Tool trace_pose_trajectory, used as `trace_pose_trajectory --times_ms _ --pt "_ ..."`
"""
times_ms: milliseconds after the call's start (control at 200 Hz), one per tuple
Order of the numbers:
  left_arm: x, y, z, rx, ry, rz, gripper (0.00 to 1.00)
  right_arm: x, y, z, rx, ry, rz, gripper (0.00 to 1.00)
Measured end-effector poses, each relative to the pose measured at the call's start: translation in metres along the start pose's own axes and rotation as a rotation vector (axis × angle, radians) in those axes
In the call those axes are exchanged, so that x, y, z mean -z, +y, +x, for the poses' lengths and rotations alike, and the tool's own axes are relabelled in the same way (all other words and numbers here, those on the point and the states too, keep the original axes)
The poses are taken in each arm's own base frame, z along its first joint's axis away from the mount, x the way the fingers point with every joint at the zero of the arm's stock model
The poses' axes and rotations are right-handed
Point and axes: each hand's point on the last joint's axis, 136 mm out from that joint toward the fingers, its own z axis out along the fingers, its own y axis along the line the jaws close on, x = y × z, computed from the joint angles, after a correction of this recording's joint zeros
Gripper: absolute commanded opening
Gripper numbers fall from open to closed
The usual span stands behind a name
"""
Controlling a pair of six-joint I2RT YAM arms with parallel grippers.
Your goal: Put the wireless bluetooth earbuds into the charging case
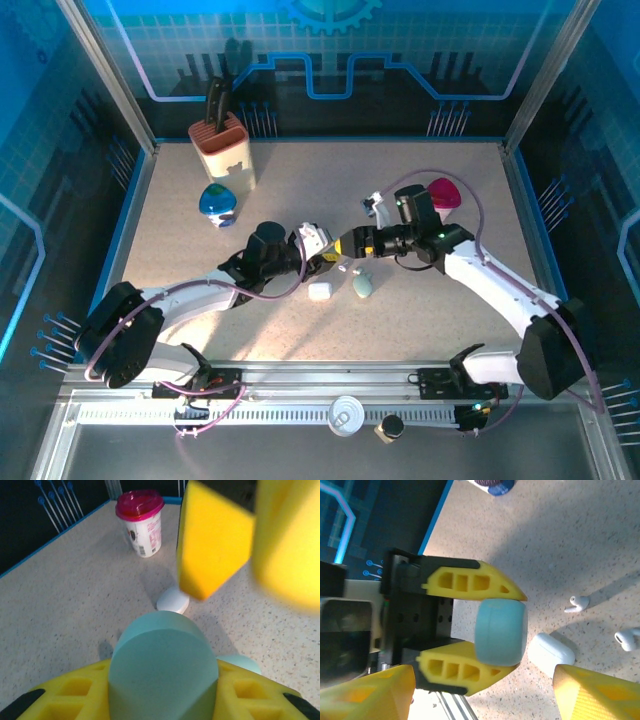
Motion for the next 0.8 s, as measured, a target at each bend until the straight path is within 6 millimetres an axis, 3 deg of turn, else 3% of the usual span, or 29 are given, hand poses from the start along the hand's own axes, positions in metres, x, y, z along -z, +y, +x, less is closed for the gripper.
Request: trace_pose_trajectory --times_ms 370,640,730,800 --pt "-0.001 -0.01 -0.005 -0.05 -0.044 0.048 0.27 -0.016 -0.014 0.008 -0.035 0.059 0.039 0.51" --pt "-0.001 -0.013 0.002 -0.059 -0.019 0.057 0.28 -0.019 -0.009 0.01 -0.028 0.068 0.022 0.21" --pt "-0.001 -0.013 0.004 -0.06 -0.012 0.056 0.36 -0.02 -0.01 0.011 -0.029 0.071 0.023 0.19" --pt "-0.001 -0.013 0.005 -0.061 -0.014 0.055 0.56 -0.02 -0.01 0.011 -0.028 0.072 0.021 0.19"
